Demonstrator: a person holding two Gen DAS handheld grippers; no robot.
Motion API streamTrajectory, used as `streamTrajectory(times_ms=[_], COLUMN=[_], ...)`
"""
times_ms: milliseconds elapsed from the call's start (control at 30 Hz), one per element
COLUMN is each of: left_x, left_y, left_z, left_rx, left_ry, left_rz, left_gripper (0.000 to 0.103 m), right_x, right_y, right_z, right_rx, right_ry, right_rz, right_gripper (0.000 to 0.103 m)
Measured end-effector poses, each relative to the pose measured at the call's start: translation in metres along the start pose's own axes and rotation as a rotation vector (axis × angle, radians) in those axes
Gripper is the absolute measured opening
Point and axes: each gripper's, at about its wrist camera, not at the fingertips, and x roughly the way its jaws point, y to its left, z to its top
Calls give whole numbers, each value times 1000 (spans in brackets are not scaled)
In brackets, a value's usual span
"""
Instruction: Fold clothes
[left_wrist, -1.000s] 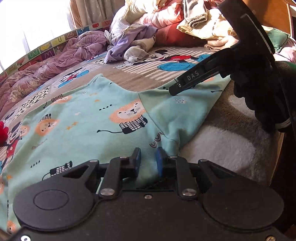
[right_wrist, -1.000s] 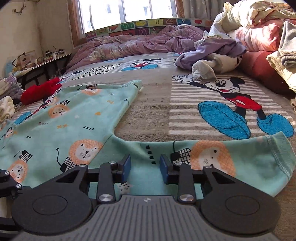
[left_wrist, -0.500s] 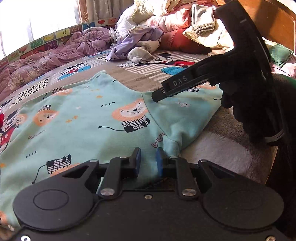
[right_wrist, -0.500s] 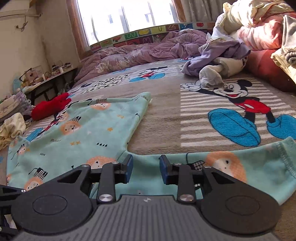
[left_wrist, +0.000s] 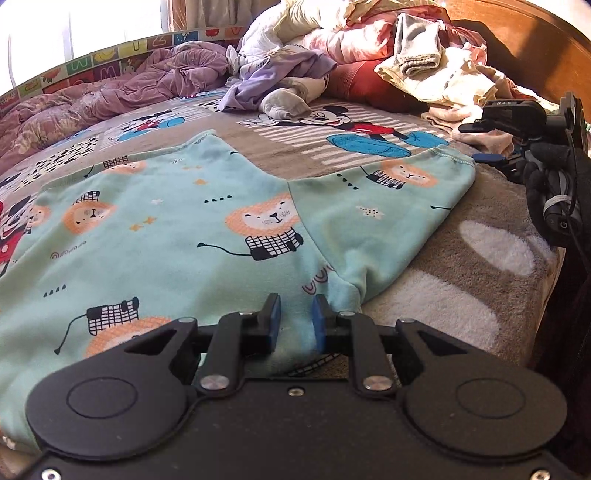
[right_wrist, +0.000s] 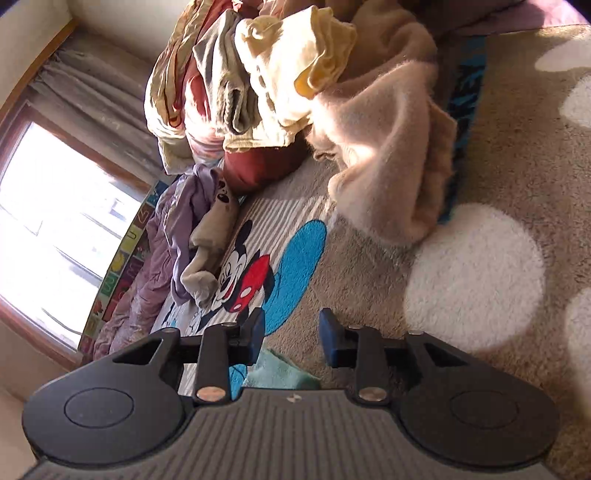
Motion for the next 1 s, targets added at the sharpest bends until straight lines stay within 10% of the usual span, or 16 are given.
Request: streamTrajectory(times_ms=[233, 667, 1000], left_x=[-29, -70, -20], left_y=[14, 142, 284], left_z=[7, 13, 91], left_rx=[-28, -282, -447], left_ry=[-65, -51, -6], left_rz=[26, 230, 181], left_gripper=[27, 27, 35], right_x=[-12, -13, 59], right_y=[51, 214, 277], right_z=[-22, -179, -169], right_rx=[-245, -916, -893], right_ry=[-17, 328, 431], right_rz=[59, 423, 343], right_gripper=[59, 57, 60])
